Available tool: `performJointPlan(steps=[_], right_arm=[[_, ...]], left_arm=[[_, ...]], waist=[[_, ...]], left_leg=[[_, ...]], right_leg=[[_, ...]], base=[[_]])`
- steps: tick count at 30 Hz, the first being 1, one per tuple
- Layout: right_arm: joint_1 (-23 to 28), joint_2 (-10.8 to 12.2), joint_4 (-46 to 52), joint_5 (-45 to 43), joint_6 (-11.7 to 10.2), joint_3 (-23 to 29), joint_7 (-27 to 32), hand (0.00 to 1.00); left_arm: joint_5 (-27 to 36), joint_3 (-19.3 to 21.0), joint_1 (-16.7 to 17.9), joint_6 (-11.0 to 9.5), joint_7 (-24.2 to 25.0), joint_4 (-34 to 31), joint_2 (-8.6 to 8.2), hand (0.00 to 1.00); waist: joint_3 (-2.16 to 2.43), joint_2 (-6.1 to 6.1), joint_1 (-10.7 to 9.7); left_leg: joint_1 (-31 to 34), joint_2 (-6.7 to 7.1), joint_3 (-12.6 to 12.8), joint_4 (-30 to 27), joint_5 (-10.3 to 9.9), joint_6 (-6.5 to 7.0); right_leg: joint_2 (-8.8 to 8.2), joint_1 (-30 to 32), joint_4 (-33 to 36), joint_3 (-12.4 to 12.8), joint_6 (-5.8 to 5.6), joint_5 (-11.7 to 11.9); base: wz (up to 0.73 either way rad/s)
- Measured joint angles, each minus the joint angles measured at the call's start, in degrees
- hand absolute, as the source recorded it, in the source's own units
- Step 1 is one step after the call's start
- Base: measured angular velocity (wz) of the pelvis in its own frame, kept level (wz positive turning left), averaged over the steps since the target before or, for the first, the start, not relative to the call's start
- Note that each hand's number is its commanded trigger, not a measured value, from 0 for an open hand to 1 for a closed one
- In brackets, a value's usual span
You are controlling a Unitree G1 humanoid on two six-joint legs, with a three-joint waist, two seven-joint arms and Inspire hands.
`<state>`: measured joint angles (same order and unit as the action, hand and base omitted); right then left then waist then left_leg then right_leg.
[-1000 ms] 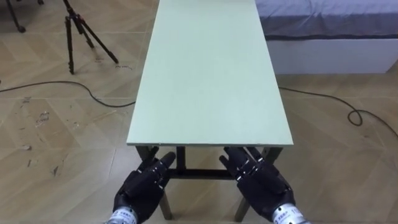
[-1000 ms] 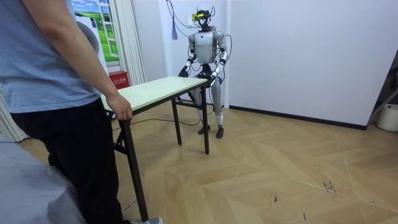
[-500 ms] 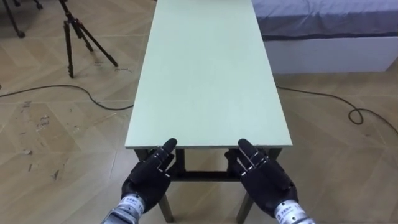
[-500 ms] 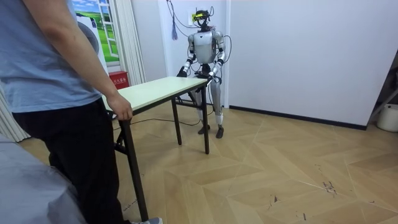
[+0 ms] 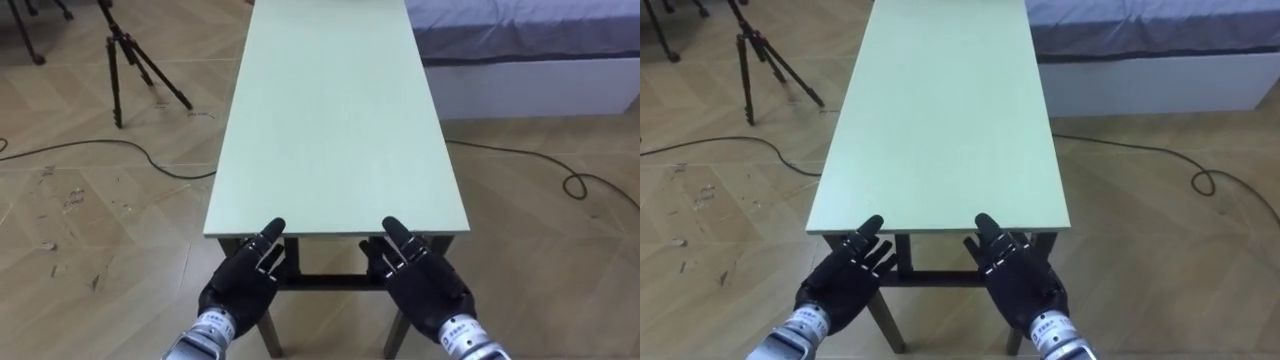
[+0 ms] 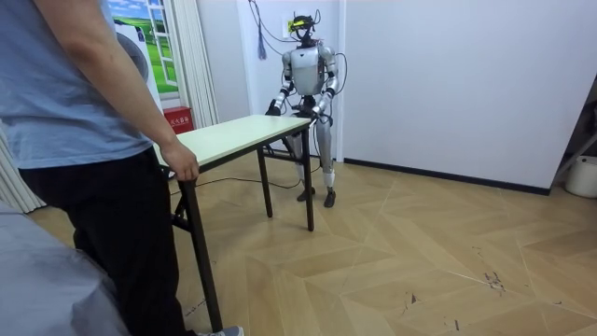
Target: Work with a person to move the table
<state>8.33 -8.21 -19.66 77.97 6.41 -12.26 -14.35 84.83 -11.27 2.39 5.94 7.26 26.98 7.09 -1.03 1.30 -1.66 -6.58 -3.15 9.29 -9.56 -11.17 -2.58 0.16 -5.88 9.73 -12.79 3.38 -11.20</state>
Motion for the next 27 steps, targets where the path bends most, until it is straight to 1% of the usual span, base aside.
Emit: performJointPlan(steps=[3, 5, 6, 7, 9, 10, 12, 17, 21, 24, 25, 27], right_arm=[[-0.01, 0.05, 0.41, 3.77, 0.31, 0.0, 0.71, 0.0], [-0.16, 0.05, 0.62, 5.57, 0.46, 0.01, 1.38, 0.0], [-0.41, 0.08, 0.62, 6.39, 0.47, 0.01, 2.02, 0.0], [-0.59, 0.67, 0.62, 7.84, 0.48, 0.08, 2.58, 0.0], [-0.73, 0.81, 0.62, 9.91, 0.48, 0.15, 3.14, 0.0], [-0.92, 1.12, 0.62, 10.68, 0.51, 0.17, 3.57, 0.0], [-1.09, 1.17, 0.62, 11.84, 0.62, 0.17, 3.97, 0.0], [-1.54, 1.24, 0.61, 11.94, 0.66, 0.17, 4.84, 0.0], [-1.67, 1.26, 0.61, 11.95, 0.71, 0.19, 4.91, 0.0], [-1.83, 1.44, 0.61, 12.29, 0.75, 0.32, 4.92, 0.0], [-1.82, 2.0, 0.61, 12.95, 0.74, 0.56, 5.07, 0.0], [-1.83, 2.26, 0.62, 14.36, 0.57, 0.69, 5.42, 0.0]], left_arm=[[3.51, 0.15, -1.89, 0.0, -0.02, -0.16, -0.02, 0.0], [4.73, 0.18, -1.94, 0.01, -0.16, -0.18, -0.17, 0.0], [5.45, 0.35, -1.95, 0.01, -0.16, -0.2, -0.43, 0.0], [5.78, 0.81, -1.96, 0.01, -0.16, -0.2, -0.93, 0.0], [6.36, 1.51, -1.95, 0.0, -0.42, -0.19, -1.6, 0.0], [7.96, 2.04, -1.93, 0.01, -0.56, -0.19, -1.95, 0.0], [9.27, 2.18, -1.93, 0.0, -0.68, -0.19, -2.11, 0.0], [9.64, 2.43, -1.94, 0.0, -0.77, -0.36, -2.12, 0.0], [9.64, 2.83, -1.95, 0.07, -1.74, -0.82, -2.2, 0.0], [9.66, 3.55, -1.94, 0.17, -2.2, -1.1, -2.74, 0.0], [9.71, 4.04, -1.94, 0.25, -2.26, -1.11, -3.28, 0.0], [9.68, 4.46, -1.95, 0.04, -2.53, -1.12, -3.92, 0.0]], waist=[[0.02, 0.03, -0.13], [0.02, 0.03, -0.11], [0.02, 0.03, -0.11], [0.02, 0.03, -0.22], [0.01, 0.02, -0.34], [0.01, 0.03, -0.38], [-0.01, 0.06, -0.51], [-0.05, 0.13, -0.55], [-0.06, 0.17, -0.67], [-0.06, 0.22, -0.46], [-0.06, 0.22, -0.39], [-0.06, 0.21, -0.13]], left_leg=[[0.09, -0.01, 0.11, 0.15, 0.0, 0.0], [0.09, -0.01, 0.16, 0.2, 0.0, 0.0], [0.08, -0.02, 0.16, 0.2, 0.0, 0.0], [0.08, -0.02, 0.15, 0.21, 0.0, 0.0], [0.04, -0.05, 0.14, 0.21, 0.0, 0.0], [0.03, -0.06, 0.14, 0.21, 0.0, 0.0], [0.01, -0.07, 0.14, 0.2, 0.0, 0.0], [0.02, -0.05, 0.17, 0.16, 0.0, 0.0], [0.06, -0.03, 0.18, 0.04, 0.0, 0.01], [0.17, 0.0, 0.19, 0.03, 0.0, 0.01], [0.16, 0.0, 0.19, 0.03, 0.0, 0.01], [0.16, -0.01, 0.23, 0.03, 0.0, 0.01]], right_leg=[[0.0, -0.03, 0.12, -0.03, 0.0, 0.0], [0.0, 0.03, 0.19, 0.0, -0.01, 0.01], [0.0, 0.05, 0.23, -0.01, -0.01, 0.02], [0.0, 0.02, 0.24, 0.08, -0.01, 0.02], [0.02, -0.01, 0.29, 0.14, 0.0, 0.03], [0.04, 0.03, 0.38, 0.19, 0.01, 0.03], [0.03, 0.12, 0.59, 0.21, 0.01, 0.03], [0.03, 0.37, 0.91, 0.55, 0.01, 0.03], [0.06, 0.46, 0.86, 0.88, 0.01, 0.03], [0.06, 0.75, 0.89, 1.12, 0.01, 0.03], [0.06, 0.76, 0.92, 1.14, 0.01, 0.03], [0.08, 0.83, 0.98, 1.26, 0.02, 0.04]], base=[[0.0], [0.0], [0.0], [0.0], [0.0], [0.0], [0.0], [-0.01], [-0.01], [-0.04], [0.0], [0.0]])
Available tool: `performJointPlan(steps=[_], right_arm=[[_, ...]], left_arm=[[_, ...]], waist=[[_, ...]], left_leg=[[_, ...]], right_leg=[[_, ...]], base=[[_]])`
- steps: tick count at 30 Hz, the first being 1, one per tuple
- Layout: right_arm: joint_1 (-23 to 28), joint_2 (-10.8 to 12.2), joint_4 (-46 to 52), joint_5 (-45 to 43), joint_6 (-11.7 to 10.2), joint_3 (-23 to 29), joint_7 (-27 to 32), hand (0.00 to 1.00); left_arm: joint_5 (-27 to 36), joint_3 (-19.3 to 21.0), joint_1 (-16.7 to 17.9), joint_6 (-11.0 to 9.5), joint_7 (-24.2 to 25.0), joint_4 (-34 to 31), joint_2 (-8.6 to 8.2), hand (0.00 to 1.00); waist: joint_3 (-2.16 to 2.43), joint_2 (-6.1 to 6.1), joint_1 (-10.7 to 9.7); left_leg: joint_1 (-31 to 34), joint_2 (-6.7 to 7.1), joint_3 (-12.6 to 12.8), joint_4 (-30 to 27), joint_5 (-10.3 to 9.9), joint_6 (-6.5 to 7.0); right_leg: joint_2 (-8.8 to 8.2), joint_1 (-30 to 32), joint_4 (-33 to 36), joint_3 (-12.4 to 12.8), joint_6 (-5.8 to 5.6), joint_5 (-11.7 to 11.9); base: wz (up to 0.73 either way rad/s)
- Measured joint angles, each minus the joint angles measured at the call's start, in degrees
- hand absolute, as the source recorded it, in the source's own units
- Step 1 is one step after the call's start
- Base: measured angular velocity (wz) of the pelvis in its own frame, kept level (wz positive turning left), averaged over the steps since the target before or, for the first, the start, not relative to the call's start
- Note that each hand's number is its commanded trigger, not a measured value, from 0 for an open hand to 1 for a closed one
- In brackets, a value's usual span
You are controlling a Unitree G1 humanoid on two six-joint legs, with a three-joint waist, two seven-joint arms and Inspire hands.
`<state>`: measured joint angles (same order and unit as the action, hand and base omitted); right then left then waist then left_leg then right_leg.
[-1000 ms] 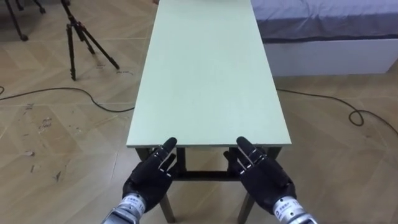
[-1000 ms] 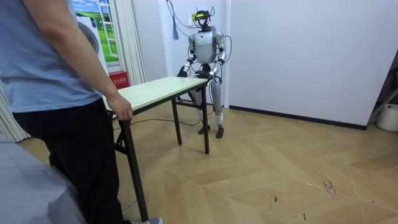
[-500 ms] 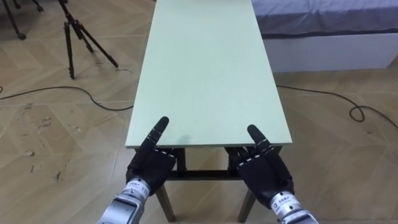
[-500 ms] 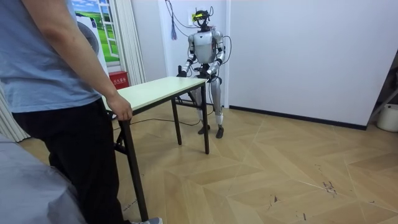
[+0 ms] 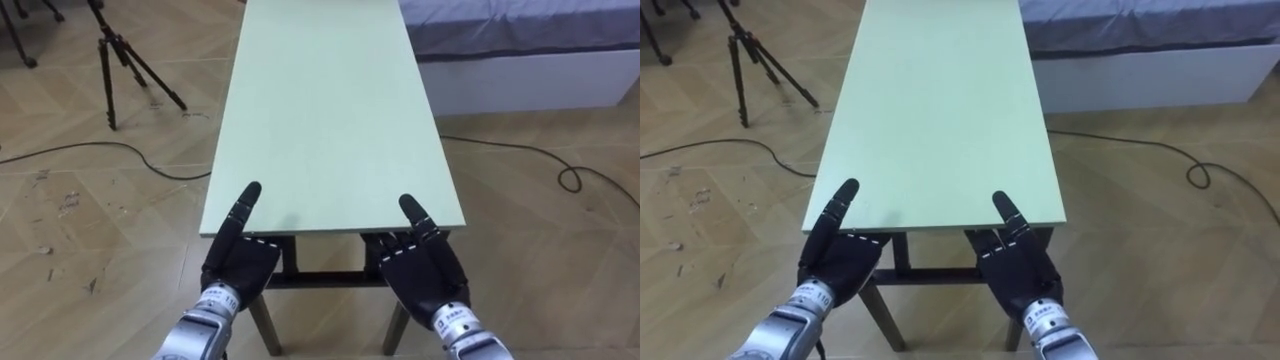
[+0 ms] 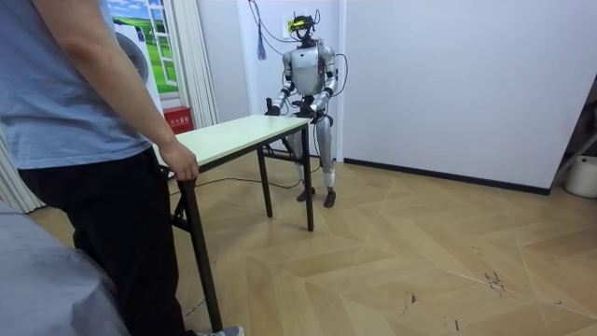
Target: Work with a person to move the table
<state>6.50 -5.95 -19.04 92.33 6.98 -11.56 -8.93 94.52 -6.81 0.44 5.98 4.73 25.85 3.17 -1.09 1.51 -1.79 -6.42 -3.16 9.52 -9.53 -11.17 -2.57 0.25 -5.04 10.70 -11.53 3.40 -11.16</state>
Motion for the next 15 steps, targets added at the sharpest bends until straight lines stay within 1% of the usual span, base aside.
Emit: performJointPlan(steps=[3, 7, 11, 14, 15], right_arm=[[-0.05, 0.86, 0.39, 0.02, -0.89, 0.04, 1.05, 0.0], [-0.04, 1.13, 1.71, 0.02, -1.48, 0.04, 3.39, 0.0], [-0.05, 1.58, 1.92, 0.01, -2.24, 0.03, 4.26, 0.0], [-0.35, 2.19, 1.91, 0.01, -2.88, 0.07, 4.9, 0.0], [-0.63, 2.46, 1.91, 0.01, -3.4, 0.13, 5.47, 0.0]], left_arm=[[-0.14, 0.0, 0.0, -0.22, -0.71, -0.48, -0.3, 0.0], [-0.17, 0.01, 0.0, -0.34, -0.75, -0.51, -0.35, 0.0], [-0.31, 0.0, 0.01, -0.37, -0.81, -0.47, -0.43, 0.0], [-2.22, -0.02, 0.01, -0.61, -0.81, -0.44, -0.42, 0.0], [-3.01, -0.03, 0.01, -0.73, -0.81, -0.44, -0.43, 0.0]], waist=[[0.0, 0.0, 0.29], [0.0, 0.0, 0.48], [-0.01, 0.02, 0.56], [-0.07, 0.11, 0.49], [-0.08, 0.13, 0.47]], left_leg=[[0.02, -0.01, 0.2, 0.0, 0.0, 0.0], [-0.02, -0.02, 0.68, 0.01, 0.0, 0.0], [-0.09, -0.04, 0.69, 0.02, 0.0, 0.0], [-0.03, -0.04, 0.77, 0.01, 0.0, 0.0], [0.01, -0.04, 0.8, 0.01, 0.0, 0.0]], right_leg=[[0.01, 0.07, -0.04, 0.16, 0.01, 0.01], [0.0, 0.11, -0.02, 0.37, 0.03, 0.03], [0.01, 0.1, 0.05, 0.38, 0.04, 0.03], [-0.01, 0.16, 0.0, 0.36, 0.05, 0.04], [-0.02, 0.18, -0.05, 0.35, 0.05, 0.04]], base=[[-0.01], [-0.02], [0.0], [0.0], [0.0]])
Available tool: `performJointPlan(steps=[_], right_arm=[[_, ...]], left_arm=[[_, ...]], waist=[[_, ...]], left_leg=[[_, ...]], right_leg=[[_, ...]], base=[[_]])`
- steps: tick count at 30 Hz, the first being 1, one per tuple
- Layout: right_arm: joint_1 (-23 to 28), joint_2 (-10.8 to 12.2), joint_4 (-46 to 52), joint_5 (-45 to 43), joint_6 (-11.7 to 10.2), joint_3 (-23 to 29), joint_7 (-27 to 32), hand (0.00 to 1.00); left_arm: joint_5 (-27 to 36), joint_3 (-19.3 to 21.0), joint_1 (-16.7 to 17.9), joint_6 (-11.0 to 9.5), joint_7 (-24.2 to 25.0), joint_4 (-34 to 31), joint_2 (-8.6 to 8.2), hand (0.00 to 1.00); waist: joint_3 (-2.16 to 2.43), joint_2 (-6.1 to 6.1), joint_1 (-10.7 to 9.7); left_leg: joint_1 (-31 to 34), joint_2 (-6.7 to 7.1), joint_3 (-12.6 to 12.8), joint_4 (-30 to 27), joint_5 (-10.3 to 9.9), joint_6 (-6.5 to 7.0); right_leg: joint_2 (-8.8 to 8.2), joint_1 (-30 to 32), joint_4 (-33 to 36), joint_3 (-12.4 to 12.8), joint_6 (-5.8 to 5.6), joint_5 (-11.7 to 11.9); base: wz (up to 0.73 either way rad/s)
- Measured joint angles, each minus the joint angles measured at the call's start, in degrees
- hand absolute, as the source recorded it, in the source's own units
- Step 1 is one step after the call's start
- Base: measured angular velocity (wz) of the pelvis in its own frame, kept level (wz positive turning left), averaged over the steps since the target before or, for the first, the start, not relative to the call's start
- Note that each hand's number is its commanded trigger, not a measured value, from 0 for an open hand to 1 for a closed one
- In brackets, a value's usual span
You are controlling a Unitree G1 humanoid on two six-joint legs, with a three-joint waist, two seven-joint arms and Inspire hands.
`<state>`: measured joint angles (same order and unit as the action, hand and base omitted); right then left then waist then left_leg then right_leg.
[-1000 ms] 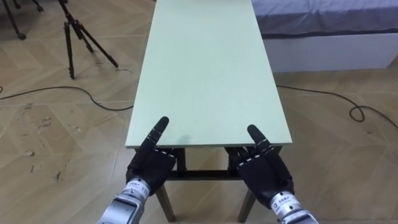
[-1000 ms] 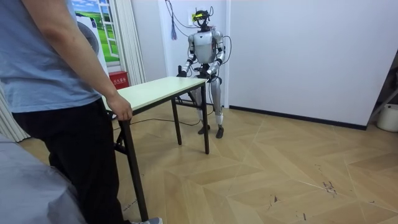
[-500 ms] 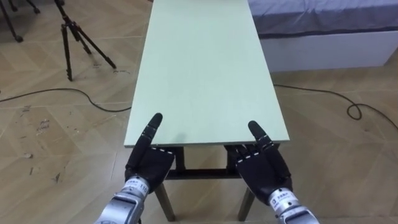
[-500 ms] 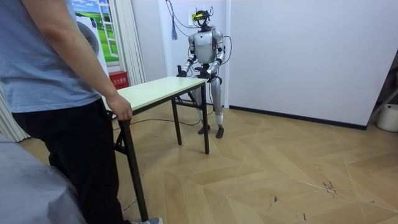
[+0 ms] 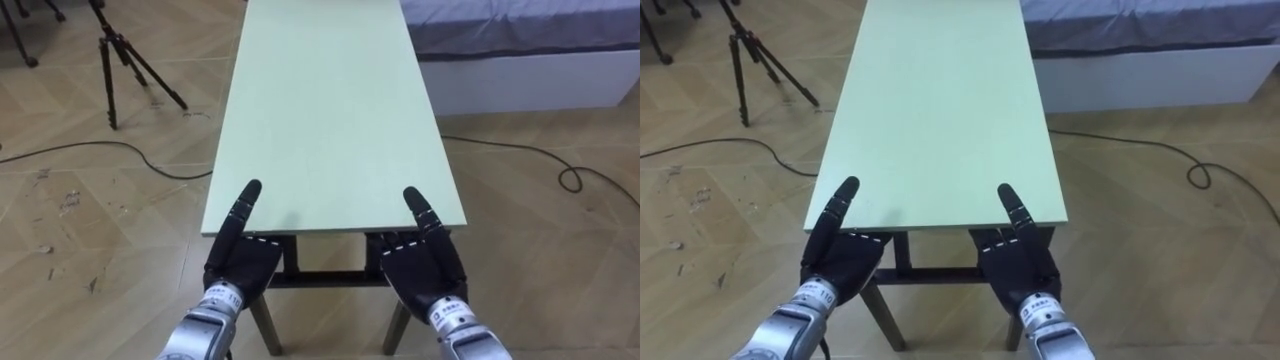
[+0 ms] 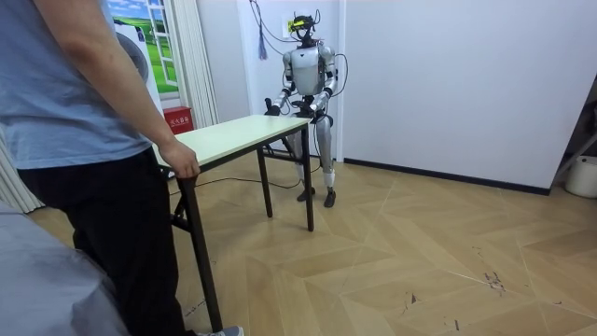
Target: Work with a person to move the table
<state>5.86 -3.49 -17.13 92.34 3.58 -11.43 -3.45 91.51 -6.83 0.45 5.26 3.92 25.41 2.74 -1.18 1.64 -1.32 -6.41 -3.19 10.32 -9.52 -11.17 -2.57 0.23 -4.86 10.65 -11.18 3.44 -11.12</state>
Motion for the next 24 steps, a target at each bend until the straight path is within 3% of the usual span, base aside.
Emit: performJointPlan(steps=[5, 6, 7, 8, 9, 14, 17, 20, 24], right_arm=[[-0.98, 1.22, 0.0, -0.01, -1.86, 1.57, 2.18, 0.0], [-1.27, 1.45, 0.0, -0.01, -2.48, 1.54, 2.53, 0.2], [-1.47, 1.5, 0.0, -0.01, -2.86, 1.54, 2.84, 0.48], [-1.53, 1.5, 0.0, -0.02, -2.96, 1.54, 2.85, 0.9], [-1.73, 1.5, 0.0, -0.02, -3.06, 1.54, 2.91, 1.0], [-2.26, 1.53, -0.02, 0.29, -3.72, 1.47, 3.76, 1.0], [-2.37, 1.5, -0.81, 1.49, -4.36, 1.54, 7.29, 1.0], [-2.31, 1.67, -2.51, 1.79, -4.28, 1.48, 8.55, 1.0], [-2.25, 2.62, -2.55, 1.22, -5.29, 1.49, 8.8, 1.0]], left_arm=[[-0.01, -0.13, 0.0, -0.37, 0.0, -0.02, -0.29, 0.04], [-0.12, -0.13, 0.0, -0.39, -0.01, -0.05, -0.33, 0.54], [-0.77, -0.13, 0.0, -0.39, -0.01, -0.05, -0.33, 0.62], [-1.28, -0.14, 0.0, -0.38, -0.02, -0.06, -0.37, 0.8], [-1.71, -0.13, 0.0, -0.39, -0.03, -0.07, -0.46, 1.0], [-2.36, -0.19, 0.0, -0.4, -0.04, -0.37, -0.56, 1.0], [-3.37, -0.32, 0.06, -0.38, -0.77, -0.56, -1.24, 1.0], [-4.47, -0.32, 0.26, -0.35, -2.08, 0.16, -1.92, 0.95], [-4.44, -0.41, 0.5, -0.24, -3.41, 1.0, -2.32, 0.99]], waist=[[-0.17, 0.29, 0.03], [-0.22, 0.42, 0.05], [-0.19, 0.48, 0.04], [-0.18, 0.49, 0.02], [-0.18, 0.5, 0.0], [-0.17, 0.48, 0.05], [-0.2, 0.43, 0.5], [-0.25, 0.35, 1.08], [-0.39, -0.1, 0.72]], left_leg=[[0.23, 0.01, 0.01, -0.02, 0.01, 0.01], [0.37, 0.01, -0.04, -0.04, 0.01, 0.01], [0.61, 0.0, -0.08, -0.13, 0.01, 0.01], [0.72, 0.0, -0.09, -0.17, 0.02, 0.01], [0.85, -0.02, -0.13, -0.16, 0.02, 0.01], [1.53, -0.02, -0.35, -0.1, 0.02, 0.01], [1.68, -0.06, -0.35, 0.11, 0.02, 0.02], [1.54, -0.13, -0.27, 0.37, 0.02, 0.02], [0.72, -0.14, -0.24, 1.32, 0.02, 0.01]], right_leg=[[-0.01, 0.14, -0.04, -0.09, 0.0, 0.0], [-0.01, 0.18, -0.04, -0.18, 0.0, 0.0], [-0.01, 0.26, -0.06, -0.3, 0.0, 0.0], [-0.01, 0.32, -0.06, -0.38, 0.0, 0.0], [0.0, 0.47, -0.04, -0.45, 0.0, 0.0], [-0.09, 0.85, -0.03, -1.24, 0.0, 0.0], [-0.09, 1.03, 0.0, -1.38, 0.0, 0.0], [0.0, 1.04, 0.0, -1.28, 0.0, 0.0], [0.12, 0.76, 0.05, -1.22, -0.01, 0.0]], base=[[0.0], [0.04], [0.06], [0.05], [0.0], [0.05], [0.06], [0.0], [-0.03]])
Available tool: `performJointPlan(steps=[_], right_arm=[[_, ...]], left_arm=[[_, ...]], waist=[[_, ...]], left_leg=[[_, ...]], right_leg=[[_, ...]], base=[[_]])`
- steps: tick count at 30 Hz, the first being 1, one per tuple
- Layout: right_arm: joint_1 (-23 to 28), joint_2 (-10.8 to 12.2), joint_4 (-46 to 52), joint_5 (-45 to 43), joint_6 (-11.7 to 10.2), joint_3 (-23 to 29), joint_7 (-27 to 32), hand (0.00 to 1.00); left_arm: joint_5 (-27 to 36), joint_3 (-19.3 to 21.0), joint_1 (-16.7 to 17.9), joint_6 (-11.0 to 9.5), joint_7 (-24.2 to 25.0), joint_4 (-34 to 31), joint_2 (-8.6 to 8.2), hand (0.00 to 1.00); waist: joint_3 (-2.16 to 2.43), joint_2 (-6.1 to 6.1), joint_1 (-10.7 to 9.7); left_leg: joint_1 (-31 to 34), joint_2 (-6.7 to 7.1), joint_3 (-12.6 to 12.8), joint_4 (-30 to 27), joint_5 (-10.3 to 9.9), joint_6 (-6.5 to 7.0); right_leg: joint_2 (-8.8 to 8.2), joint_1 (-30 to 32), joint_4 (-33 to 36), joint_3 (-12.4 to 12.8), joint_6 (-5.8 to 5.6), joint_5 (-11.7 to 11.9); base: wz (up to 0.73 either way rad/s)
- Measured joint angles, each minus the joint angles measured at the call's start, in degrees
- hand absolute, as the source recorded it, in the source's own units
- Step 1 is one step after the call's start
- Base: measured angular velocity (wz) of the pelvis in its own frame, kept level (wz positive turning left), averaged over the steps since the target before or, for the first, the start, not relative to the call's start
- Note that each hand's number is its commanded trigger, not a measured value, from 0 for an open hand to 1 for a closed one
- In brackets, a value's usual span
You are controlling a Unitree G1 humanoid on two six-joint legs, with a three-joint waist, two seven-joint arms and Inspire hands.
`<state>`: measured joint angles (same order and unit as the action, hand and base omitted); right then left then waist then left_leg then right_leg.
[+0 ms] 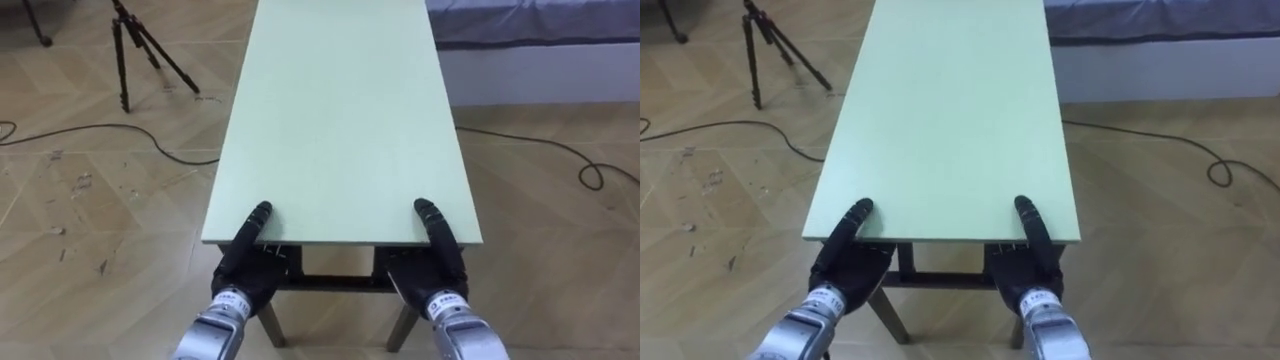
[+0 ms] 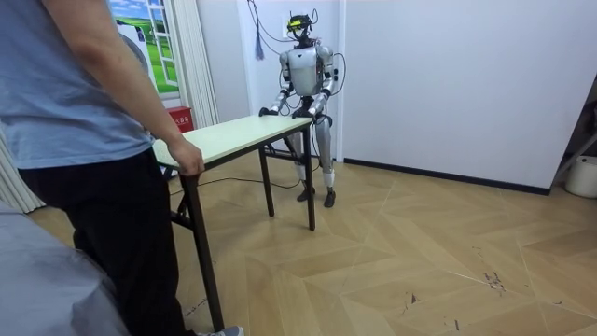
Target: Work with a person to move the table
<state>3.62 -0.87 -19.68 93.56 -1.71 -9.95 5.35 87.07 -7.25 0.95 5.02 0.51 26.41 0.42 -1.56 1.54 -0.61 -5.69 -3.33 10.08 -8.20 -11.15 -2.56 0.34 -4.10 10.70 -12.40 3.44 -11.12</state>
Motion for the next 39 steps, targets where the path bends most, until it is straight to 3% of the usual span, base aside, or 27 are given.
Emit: performJointPlan(steps=[11, 18, 32, 33, 35, 36, 37, 38, 39], right_arm=[[0.01, 0.32, -0.05, -0.13, 0.05, -0.01, 0.0, 1.0], [0.01, 0.5, 0.66, -0.86, -0.08, 0.0, 0.87, 1.0], [3.1, 0.36, 5.82, -2.88, 0.04, -0.53, 1.44, 1.0], [4.3, 0.04, 7.19, -2.98, -0.22, -0.71, 1.43, 1.0], [5.28, -0.21, 7.89, -3.59, -0.25, -1.18, 1.36, 1.0], [5.01, -0.04, 8.16, -4.69, 0.06, -2.9, 1.37, 1.0], [4.91, -0.11, 9.85, -5.64, -0.17, -4.65, 1.36, 1.0], [5.41, -0.32, 10.48, -5.88, -0.78, -4.76, 1.23, 1.0], [6.55, -0.88, 11.07, -5.07, -2.89, -5.0, 1.19, 1.0]], left_arm=[[0.09, 0.02, 0.19, -0.15, -0.45, 0.0, -0.19, 1.0], [-3.06, 0.05, 0.38, -2.41, -1.44, -0.6, -1.28, 1.0], [-4.14, -0.77, 7.71, -2.42, -2.99, -10.5, -1.6, 1.0], [-4.33, -1.4, 8.71, -2.53, -2.98, -11.56, -1.6, 1.0], [-4.29, -1.99, 10.34, -3.06, -2.88, -12.63, -1.47, 1.0], [-4.05, -1.64, 13.27, -4.68, -1.88, -14.97, -0.84, 1.0], [-3.91, -0.95, 15.57, -5.48, -0.63, -17.54, -0.73, 1.0], [-4.13, -1.33, 15.85, -5.46, -0.31, -17.7, -1.14, 1.0], [-4.75, -3.29, 15.44, -5.22, -0.67, -17.61, -1.25, 1.0]], waist=[[-0.1, -0.59, -0.54], [-0.07, -0.54, -0.32], [0.13, 0.47, -1.07], [0.13, 0.48, -0.97], [-0.3, 1.66, -0.53], [-0.1, 2.49, -0.73], [0.04, 1.59, -0.86], [-0.15, 2.24, -1.26], [-0.05, 2.53, -1.24]], left_leg=[[-1.29, 0.14, -0.69, 0.82, -0.01, 0.0], [-1.0, 0.08, 0.62, 0.79, 0.0, 0.0], [-1.04, 0.01, 0.42, 0.53, 0.0, 0.0], [-1.4, -0.17, -0.31, 0.6, 0.03, 0.01], [-3.08, -3.05, -6.69, 1.07, 0.24, 0.21], [-2.8, -4.64, -9.88, 0.91, 0.14, 0.19], [-1.86, -4.4, -8.47, 0.19, -0.84, -0.99], [-1.8, -4.89, -7.48, -0.33, -2.02, -1.67], [-1.86, -5.13, -4.39, 0.2, -2.1, -1.95]], right_leg=[[0.02, -0.76, 0.01, 0.63, -0.02, 0.01], [0.02, -0.52, -0.17, 0.83, -0.02, 0.01], [0.17, -0.51, 0.1, 1.2, -0.02, 0.01], [0.32, -0.37, 0.91, 1.08, -0.03, 0.0], [1.99, 5.19, 10.63, 0.1, -1.19, -1.88], [4.07, 9.51, 5.88, 3.23, 0.47, -1.21], [2.06, 12.65, -2.0, 2.64, 2.41, 10.21], [1.35, 13.19, -0.46, 3.0, 0.55, 10.51], [1.25, 12.42, 0.87, 1.54, 0.32, 9.63]], base=[[0.0], [-0.01], [-0.02], [-0.11], [-0.45], [-0.69], [-0.38], [0.36], [0.73]])
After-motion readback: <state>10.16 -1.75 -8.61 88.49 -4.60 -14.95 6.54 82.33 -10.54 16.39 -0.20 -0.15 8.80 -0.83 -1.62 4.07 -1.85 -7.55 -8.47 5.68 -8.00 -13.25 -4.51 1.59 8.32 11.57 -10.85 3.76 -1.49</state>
